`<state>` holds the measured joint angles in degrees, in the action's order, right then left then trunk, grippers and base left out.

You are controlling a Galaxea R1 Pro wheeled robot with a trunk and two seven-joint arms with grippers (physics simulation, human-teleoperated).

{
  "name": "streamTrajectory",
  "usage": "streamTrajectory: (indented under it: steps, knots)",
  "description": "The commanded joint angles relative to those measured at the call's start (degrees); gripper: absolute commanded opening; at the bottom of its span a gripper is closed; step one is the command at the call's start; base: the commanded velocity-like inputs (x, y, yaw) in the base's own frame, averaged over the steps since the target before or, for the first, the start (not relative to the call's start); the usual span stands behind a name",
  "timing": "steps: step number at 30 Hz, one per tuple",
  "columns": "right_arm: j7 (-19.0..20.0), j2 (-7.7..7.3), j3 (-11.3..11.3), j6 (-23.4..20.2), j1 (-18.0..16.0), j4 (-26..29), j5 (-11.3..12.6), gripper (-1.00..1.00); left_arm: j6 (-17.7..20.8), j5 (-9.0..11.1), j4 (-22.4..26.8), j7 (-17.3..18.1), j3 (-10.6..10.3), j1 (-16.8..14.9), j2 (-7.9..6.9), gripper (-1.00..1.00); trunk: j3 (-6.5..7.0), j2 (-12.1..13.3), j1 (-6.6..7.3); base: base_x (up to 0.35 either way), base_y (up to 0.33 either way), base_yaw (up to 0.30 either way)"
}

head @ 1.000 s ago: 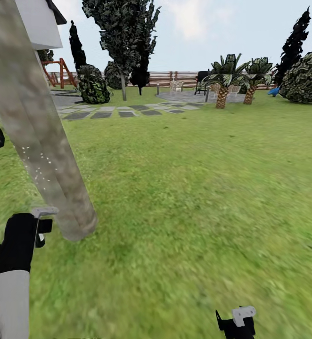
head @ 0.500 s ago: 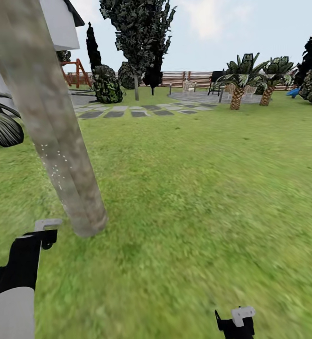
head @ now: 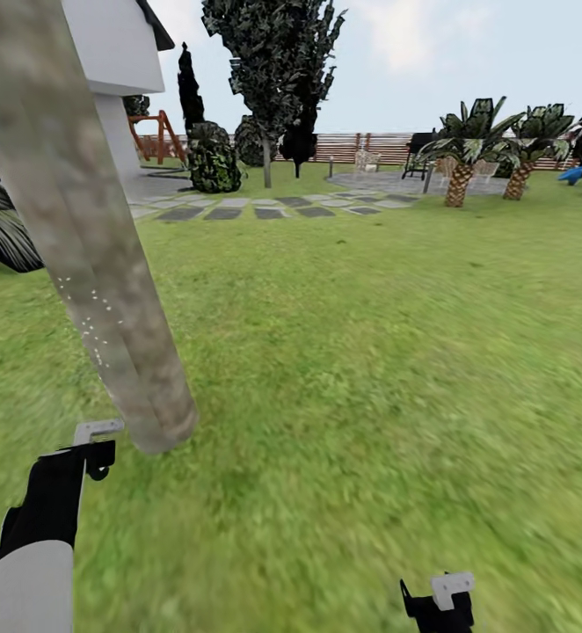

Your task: In the garden, pick up the pesticide atomizer on the floor and spray pesticide onto both trees until each tree trunk is fully covered.

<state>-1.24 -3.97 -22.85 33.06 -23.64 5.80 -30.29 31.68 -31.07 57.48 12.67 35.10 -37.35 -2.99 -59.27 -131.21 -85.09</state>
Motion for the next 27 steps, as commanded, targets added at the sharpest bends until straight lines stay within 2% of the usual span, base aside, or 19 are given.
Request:
streamTrajectory:
  steps: [1,8,23,27]
  knots:
    - [0.0,0.01,0.0,0.0,0.0,0.0,0.0,1.0,-0.2,-0.1,0.0,0.0,0.0,0.0,0.24,-1.0,0.0,0.0,0.0,0.002,-0.272,0.276]
    - [0.0,0.02,0.0,0.0,0.0,-0.2,0.0,1.0,-0.5,-0.2,0.0,0.1,-0.1,0.1,0.99,-1.0,0.0,0.0,0.0,0.081,-0.268,0.265]
    - [0.0,-0.07,0.0,0.0,0.0,-0.2,0.0,1.0,-0.7,-0.2,0.0,0.1,-0.2,0.3,1.04,-1.0,0.0,0.0,0.0,0.183,-0.236,0.011]
    - [0.0,-0.03,0.0,0.0,0.0,-0.2,0.0,1.0,-0.7,-0.2,0.0,0.1,-0.1,0.3,0.97,-1.0,0.0,0.0,0.0,0.175,-0.234,0.179]
